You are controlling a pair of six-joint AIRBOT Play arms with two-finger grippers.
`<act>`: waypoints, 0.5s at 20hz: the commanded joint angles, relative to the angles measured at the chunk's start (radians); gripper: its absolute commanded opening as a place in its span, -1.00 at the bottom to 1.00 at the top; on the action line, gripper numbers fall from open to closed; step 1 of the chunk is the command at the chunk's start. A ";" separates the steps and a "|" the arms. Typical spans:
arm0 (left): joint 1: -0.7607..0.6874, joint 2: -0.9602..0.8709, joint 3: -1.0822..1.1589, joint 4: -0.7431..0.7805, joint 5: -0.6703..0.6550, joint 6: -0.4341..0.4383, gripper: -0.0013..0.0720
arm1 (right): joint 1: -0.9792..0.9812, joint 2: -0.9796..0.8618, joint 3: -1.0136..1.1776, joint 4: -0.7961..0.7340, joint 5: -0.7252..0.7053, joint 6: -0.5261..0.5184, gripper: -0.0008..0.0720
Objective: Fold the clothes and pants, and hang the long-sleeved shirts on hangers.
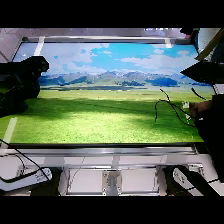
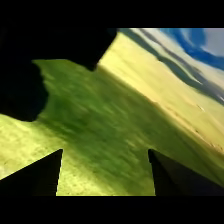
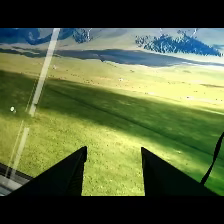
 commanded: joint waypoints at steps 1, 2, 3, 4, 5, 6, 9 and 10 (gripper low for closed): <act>0.242 -0.112 -0.001 -0.142 0.027 -0.125 0.75 | 0.001 0.000 -0.009 -0.005 -0.048 0.000 0.09; 0.307 -0.121 -0.001 -0.182 0.063 -0.125 0.75 | 0.001 0.000 -0.021 -0.005 -0.067 0.001 0.09; 0.366 -0.118 -0.001 -0.208 0.106 -0.124 0.75 | 0.001 0.000 -0.035 -0.005 -0.085 0.002 0.09; 0.431 -0.113 -0.001 -0.246 0.145 -0.103 0.75 | 0.001 0.000 -0.051 -0.005 -0.106 0.005 0.09; 0.492 -0.110 -0.001 -0.282 0.161 -0.065 0.75 | 0.001 0.000 -0.066 -0.004 -0.126 0.010 0.09; 0.557 -0.115 -0.002 -0.317 0.156 -0.030 0.75 | 0.003 0.000 -0.082 -0.003 -0.148 0.018 0.09; 0.720 -0.167 -0.002 -0.373 0.114 -0.026 0.75 | 0.048 -0.003 -0.121 -0.003 -0.213 0.032 0.09; 0.752 -0.186 -0.002 -0.393 0.112 -0.018 0.75 | 0.075 -0.007 -0.127 -0.003 -0.233 0.032 0.09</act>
